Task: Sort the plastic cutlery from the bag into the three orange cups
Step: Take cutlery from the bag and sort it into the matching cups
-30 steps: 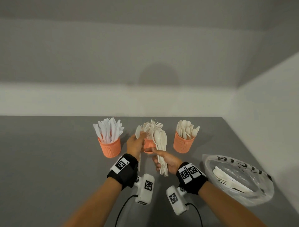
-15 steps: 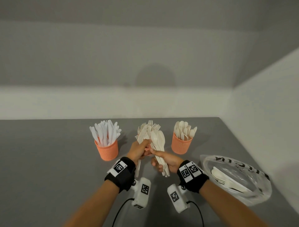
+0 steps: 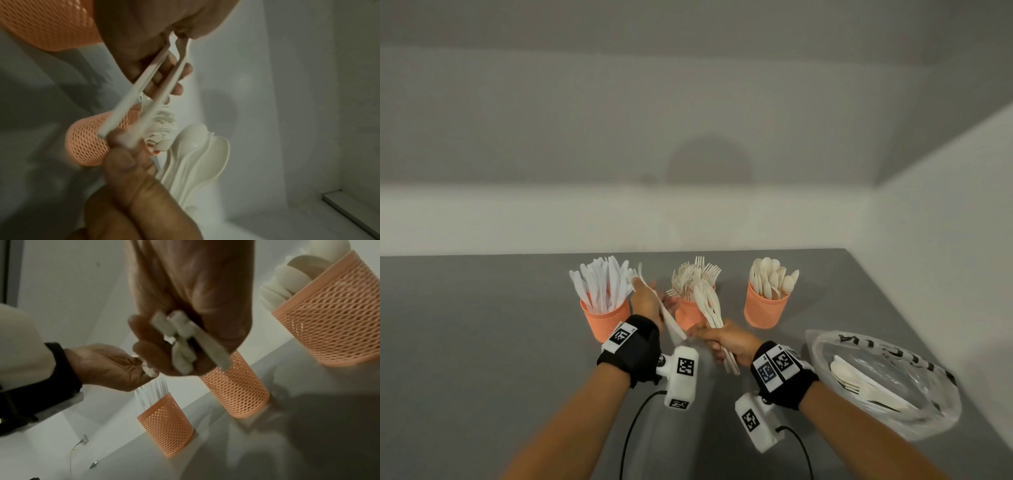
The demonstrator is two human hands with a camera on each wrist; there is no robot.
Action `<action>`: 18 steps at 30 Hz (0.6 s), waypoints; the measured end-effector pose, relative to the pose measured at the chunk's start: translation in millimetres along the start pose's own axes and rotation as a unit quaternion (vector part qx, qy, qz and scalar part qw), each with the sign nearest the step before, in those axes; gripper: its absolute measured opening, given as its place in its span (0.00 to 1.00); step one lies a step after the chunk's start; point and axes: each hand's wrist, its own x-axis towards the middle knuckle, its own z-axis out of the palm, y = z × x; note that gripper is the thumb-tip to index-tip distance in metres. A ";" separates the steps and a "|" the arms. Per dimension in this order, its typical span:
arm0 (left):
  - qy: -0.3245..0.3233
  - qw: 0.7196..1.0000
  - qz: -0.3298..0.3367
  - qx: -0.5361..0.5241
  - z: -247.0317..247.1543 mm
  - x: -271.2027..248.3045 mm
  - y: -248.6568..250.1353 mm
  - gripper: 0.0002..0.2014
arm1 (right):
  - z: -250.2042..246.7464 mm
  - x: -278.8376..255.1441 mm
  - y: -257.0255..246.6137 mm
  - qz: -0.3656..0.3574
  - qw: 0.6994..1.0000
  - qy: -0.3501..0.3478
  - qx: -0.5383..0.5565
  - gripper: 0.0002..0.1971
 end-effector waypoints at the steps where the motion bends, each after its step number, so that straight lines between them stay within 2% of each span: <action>1: 0.004 1.000 0.003 0.005 -0.5 0.1 -0.5 0.23 | 0.3 0.4 -0.2 -0.002 1.000 0.003 -0.002 0.04; 5: -0.049 0.993 0.006 0.111 -3.9 -2.4 -2.8 0.30 | -1.8 3.7 -1.5 -0.010 0.999 0.036 0.037 0.07; 7: -0.087 0.978 0.027 0.189 -4.5 -7.7 -6.2 0.27 | -3.0 5.2 -1.5 -0.022 0.997 0.057 0.037 0.09; 9: -0.111 0.957 0.058 0.262 -2.8 -15.0 -12.4 0.19 | -2.8 6.4 -0.6 -0.032 0.997 0.073 0.019 0.10; 14: -0.087 0.918 0.164 0.350 6.4 -22.1 -29.6 0.04 | 4.5 8.2 1.8 -0.066 0.993 0.093 -0.015 0.09; 16: -0.074 0.906 0.180 0.376 5.7 -19.7 -33.7 0.12 | 6.7 7.9 2.8 -0.079 0.993 0.087 -0.002 0.09; 18: -0.052 0.901 0.183 0.390 3.3 -15.3 -35.2 0.14 | 7.1 6.3 2.9 -0.079 0.994 0.071 0.016 0.07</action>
